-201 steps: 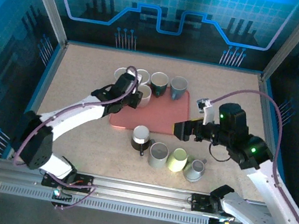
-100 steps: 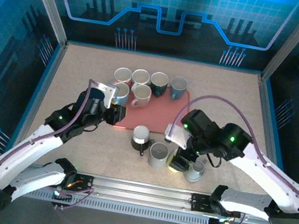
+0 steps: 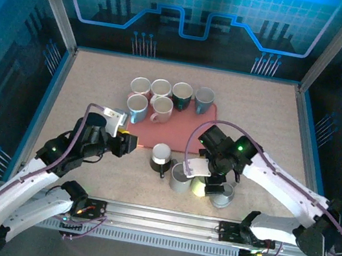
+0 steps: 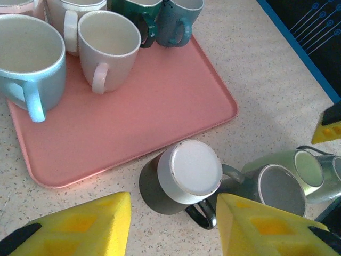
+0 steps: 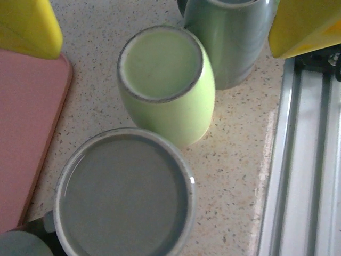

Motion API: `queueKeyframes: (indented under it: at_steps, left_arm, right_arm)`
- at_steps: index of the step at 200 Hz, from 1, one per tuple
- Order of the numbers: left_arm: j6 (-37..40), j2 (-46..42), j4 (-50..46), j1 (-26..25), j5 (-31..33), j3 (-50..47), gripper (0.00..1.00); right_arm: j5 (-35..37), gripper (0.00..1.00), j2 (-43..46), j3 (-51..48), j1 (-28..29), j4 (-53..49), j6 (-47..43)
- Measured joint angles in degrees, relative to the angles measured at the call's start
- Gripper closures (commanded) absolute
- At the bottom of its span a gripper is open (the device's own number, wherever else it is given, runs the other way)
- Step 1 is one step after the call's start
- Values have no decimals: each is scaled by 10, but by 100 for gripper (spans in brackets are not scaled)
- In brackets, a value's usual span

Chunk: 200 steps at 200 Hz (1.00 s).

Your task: Turn the mug right side up

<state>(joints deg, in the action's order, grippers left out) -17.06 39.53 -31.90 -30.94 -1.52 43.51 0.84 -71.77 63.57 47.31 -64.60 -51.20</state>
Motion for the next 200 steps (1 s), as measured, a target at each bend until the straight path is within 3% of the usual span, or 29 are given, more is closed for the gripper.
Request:
queueKeyframes:
  at_steps: [108, 141, 159, 183, 200]
  left_arm:
    - [0, -7, 3, -1, -3, -6, 53]
    - [0, -7, 5, -1, -3, -6, 54]
    - [0, -7, 5, -1, -3, -6, 54]
    - [1, -7, 5, -1, -3, -6, 54]
    - [0, -7, 5, -1, -3, -6, 54]
  right_arm:
    - [7, 0, -111, -43, -12, 73, 6]
    - [19, 6, -123, -79, -23, 108, 11]
    - [25, 15, -123, -95, -29, 122, 11]
    - [26, 38, -118, -100, -34, 133, 9]
    - [26, 50, -114, -100, -36, 133, 10]
